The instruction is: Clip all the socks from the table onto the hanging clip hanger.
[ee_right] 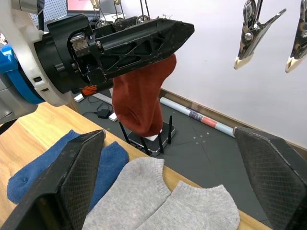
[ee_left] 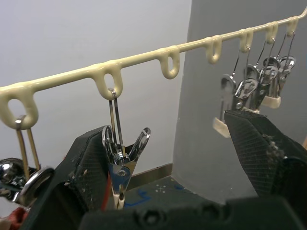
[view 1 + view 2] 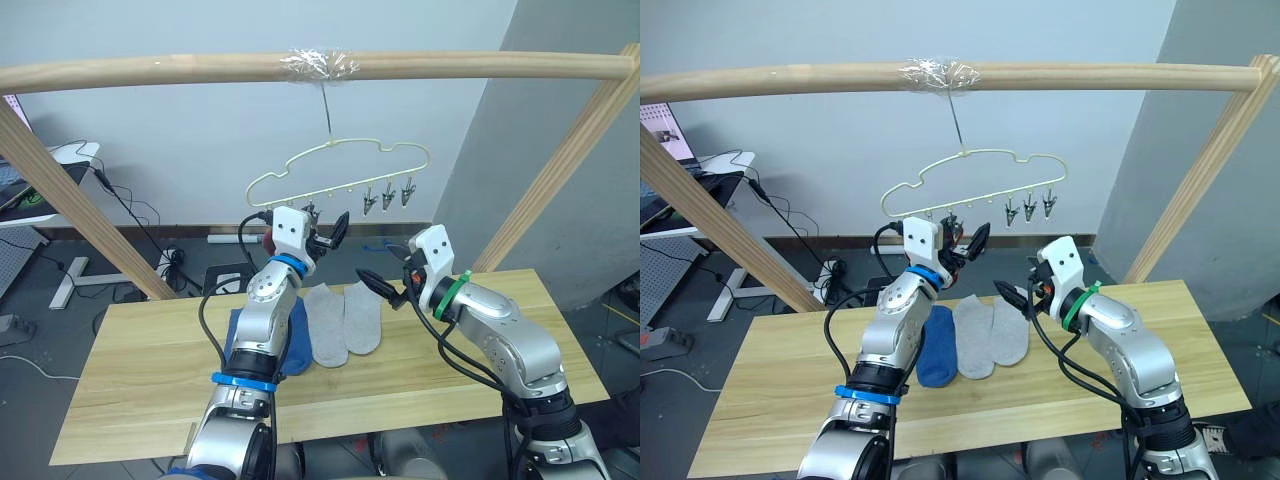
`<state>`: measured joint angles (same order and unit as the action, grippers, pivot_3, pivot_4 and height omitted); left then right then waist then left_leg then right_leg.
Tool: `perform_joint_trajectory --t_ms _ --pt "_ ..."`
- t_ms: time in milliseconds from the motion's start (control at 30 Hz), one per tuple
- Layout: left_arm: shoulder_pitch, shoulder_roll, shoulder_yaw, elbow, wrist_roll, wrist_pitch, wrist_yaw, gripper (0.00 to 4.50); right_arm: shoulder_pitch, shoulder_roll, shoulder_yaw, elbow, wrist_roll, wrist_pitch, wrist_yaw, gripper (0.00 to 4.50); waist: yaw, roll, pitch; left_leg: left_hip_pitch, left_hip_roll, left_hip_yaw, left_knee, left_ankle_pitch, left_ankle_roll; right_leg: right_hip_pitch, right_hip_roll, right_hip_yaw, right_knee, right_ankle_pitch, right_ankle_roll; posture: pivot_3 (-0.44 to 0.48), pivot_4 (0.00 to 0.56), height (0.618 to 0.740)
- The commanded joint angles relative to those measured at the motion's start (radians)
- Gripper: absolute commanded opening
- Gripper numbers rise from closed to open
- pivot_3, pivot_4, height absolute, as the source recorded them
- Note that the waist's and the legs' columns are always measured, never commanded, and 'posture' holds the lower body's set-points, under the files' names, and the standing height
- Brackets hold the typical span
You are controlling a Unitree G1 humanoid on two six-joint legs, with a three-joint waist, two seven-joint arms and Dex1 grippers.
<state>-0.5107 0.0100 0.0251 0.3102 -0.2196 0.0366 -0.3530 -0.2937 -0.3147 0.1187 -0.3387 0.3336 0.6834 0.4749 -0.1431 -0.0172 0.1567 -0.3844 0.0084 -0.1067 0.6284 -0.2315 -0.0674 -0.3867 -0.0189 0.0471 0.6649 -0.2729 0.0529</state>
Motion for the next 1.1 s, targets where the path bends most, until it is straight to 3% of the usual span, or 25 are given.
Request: perform_joint_trajectory --t_ms 33,333,433,700,900,1100 --pt "-0.027 -0.004 -0.005 -0.025 -0.010 -0.011 -0.016 3.60 -0.007 -0.001 -0.011 -0.042 0.006 -0.015 -0.002 4.50 0.000 0.000 0.000 0.000 0.000 0.000 0.000 0.000 0.000 0.000 0.000 0.000 0.000 0.000 0.000 -0.206 0.109 0.740" --pt "-0.018 -0.001 -0.010 -0.033 -0.006 -0.005 -0.024 0.87 -0.003 0.000 -0.012 -0.042 0.006 -0.017 -0.003 4.50 0.000 0.000 0.000 0.000 0.000 0.000 0.000 0.000 0.000 0.000 0.000 0.000 0.000 0.000 0.000 -0.206 0.109 0.740" --pt "-0.017 0.000 -0.010 -0.036 -0.005 -0.002 -0.023 0.34 -0.004 0.002 -0.012 -0.043 0.007 -0.014 -0.004 4.50 0.000 0.000 0.000 0.000 0.000 0.000 0.000 0.000 0.000 0.000 0.000 0.000 0.000 0.000 0.000 -0.202 0.115 0.740" --pt "-0.020 0.006 -0.014 -0.037 0.016 -0.014 -0.006 0.34 -0.010 0.004 -0.011 -0.035 0.004 -0.018 -0.003 4.50 0.000 0.000 0.000 0.000 0.000 0.000 0.000 0.000 0.000 0.000 0.000 0.000 0.000 0.000 0.000 -0.202 0.112 0.740" --pt "-0.029 0.002 -0.015 -0.042 0.018 -0.019 0.001 2.20 -0.010 0.003 -0.012 -0.035 0.004 -0.018 -0.002 4.50 0.000 0.000 0.000 0.000 0.000 0.000 0.000 0.000 0.000 0.000 0.000 0.000 0.000 0.000 0.000 -0.203 0.108 0.740" --pt "-0.039 0.001 -0.017 -0.035 0.014 -0.022 -0.001 2.20 -0.010 0.003 -0.012 -0.034 0.002 -0.020 -0.003 4.50 0.000 0.000 0.000 0.000 0.000 0.000 0.000 0.000 0.000 0.000 0.000 0.000 0.000 0.000 0.000 -0.206 0.104 0.740"
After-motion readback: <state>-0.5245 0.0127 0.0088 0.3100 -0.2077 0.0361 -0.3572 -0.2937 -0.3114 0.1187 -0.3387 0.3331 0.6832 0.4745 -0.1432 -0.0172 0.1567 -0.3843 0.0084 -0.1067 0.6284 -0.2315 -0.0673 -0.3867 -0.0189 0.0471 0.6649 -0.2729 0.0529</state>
